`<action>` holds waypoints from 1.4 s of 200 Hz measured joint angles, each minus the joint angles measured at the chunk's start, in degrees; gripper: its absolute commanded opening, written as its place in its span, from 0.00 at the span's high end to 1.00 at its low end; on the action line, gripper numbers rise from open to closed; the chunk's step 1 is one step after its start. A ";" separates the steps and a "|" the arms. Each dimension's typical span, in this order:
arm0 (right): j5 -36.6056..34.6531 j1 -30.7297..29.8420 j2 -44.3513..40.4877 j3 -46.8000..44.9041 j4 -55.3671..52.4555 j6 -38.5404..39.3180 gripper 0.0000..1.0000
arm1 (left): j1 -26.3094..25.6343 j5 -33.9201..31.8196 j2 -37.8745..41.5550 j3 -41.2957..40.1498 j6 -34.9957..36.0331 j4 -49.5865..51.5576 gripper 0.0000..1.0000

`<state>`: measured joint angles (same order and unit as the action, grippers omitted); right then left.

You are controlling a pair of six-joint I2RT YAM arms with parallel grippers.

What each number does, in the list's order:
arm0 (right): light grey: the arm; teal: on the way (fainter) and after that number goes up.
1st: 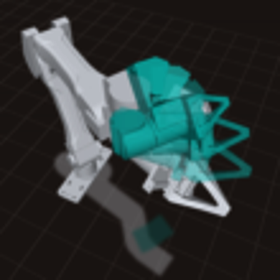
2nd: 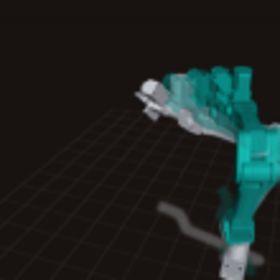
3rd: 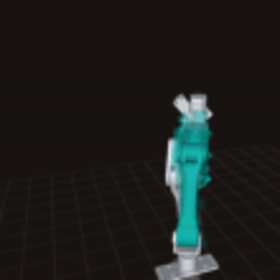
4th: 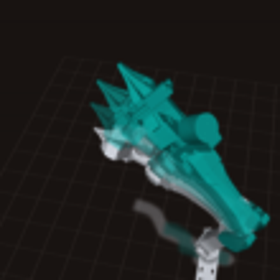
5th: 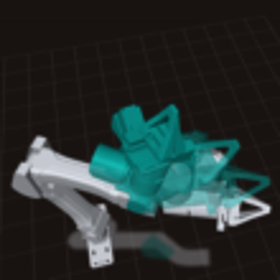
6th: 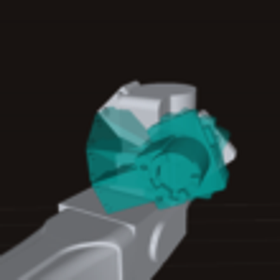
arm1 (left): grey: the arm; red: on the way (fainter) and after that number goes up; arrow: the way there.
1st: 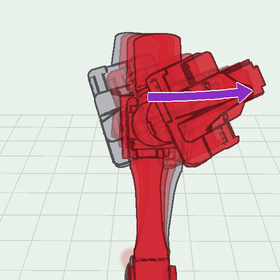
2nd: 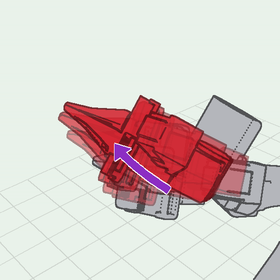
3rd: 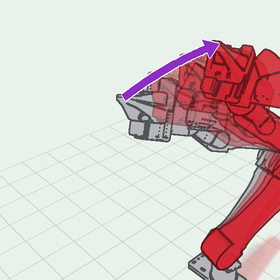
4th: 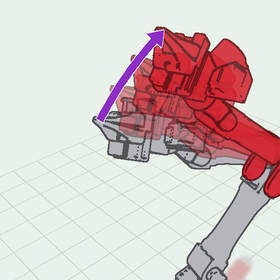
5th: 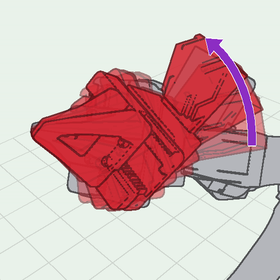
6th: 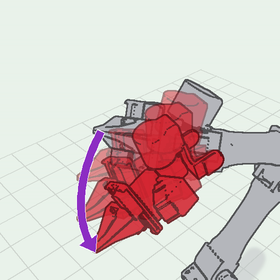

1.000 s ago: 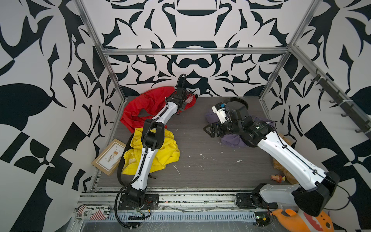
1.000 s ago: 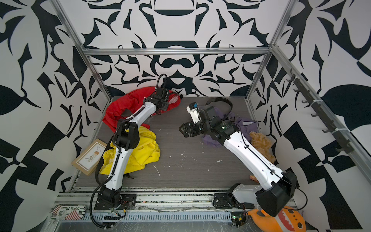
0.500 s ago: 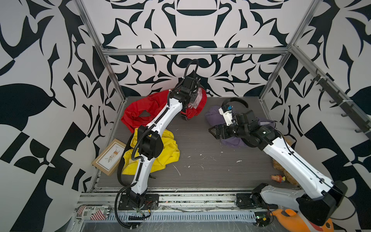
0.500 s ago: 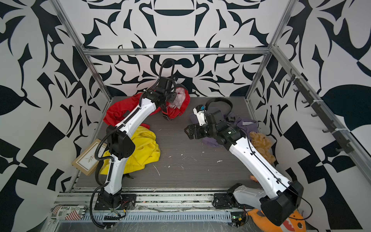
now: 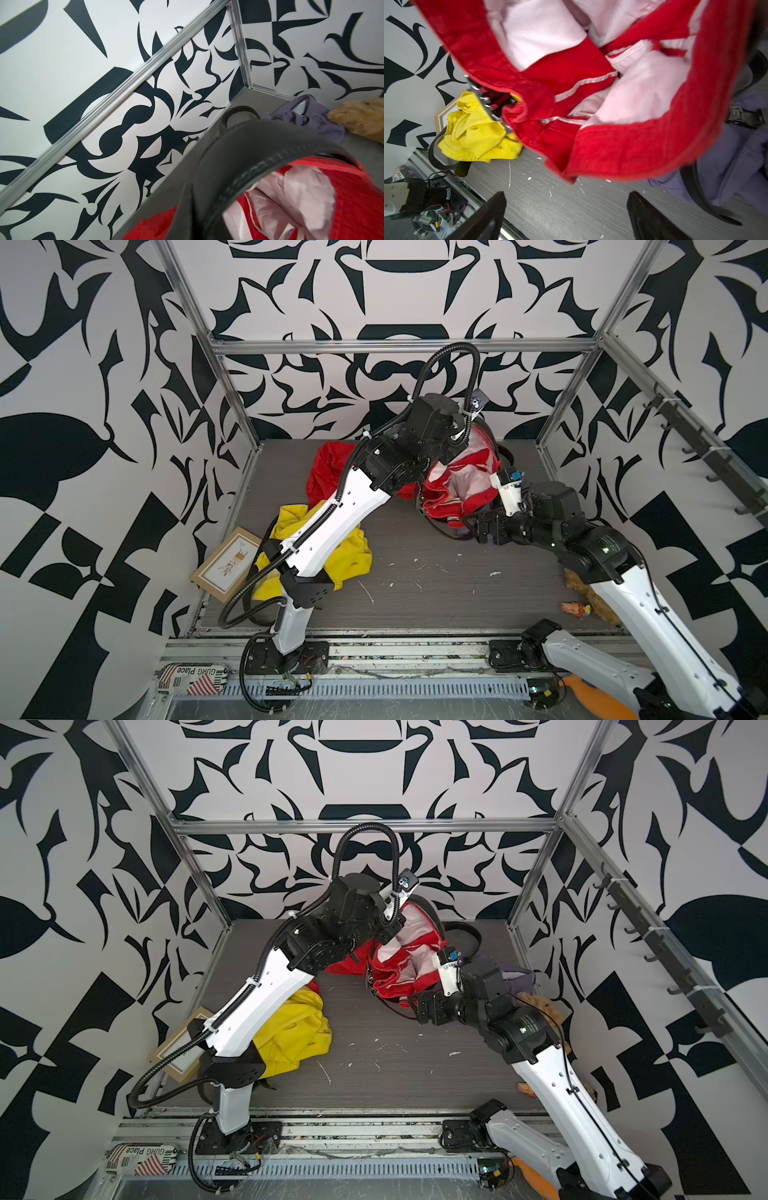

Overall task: Remove the belt from the trousers
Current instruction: Adjust the trousers at the center of the board.

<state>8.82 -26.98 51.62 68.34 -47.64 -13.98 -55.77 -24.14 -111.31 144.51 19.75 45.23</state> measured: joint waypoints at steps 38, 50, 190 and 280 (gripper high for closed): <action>-2.73 0.00 -4.17 0.31 -5.90 0.22 0.05 | -0.44 5.18 7.52 -13.40 -7.13 -0.98 1.00; -3.65 0.00 -5.07 0.26 -7.45 0.17 0.05 | -0.28 7.15 8.92 -20.52 -10.88 -3.41 1.00; -3.76 -12.59 -7.02 -16.24 -3.50 -11.34 0.14 | 12.13 22.73 -4.57 -34.16 -44.48 -16.28 1.00; -34.18 -40.19 21.90 -13.42 17.64 -9.53 0.01 | 12.68 25.31 -0.76 -39.91 -51.01 -20.48 1.00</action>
<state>-25.36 -67.18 73.52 54.92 -30.00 -23.51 -43.09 1.17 -112.07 104.60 -31.27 24.75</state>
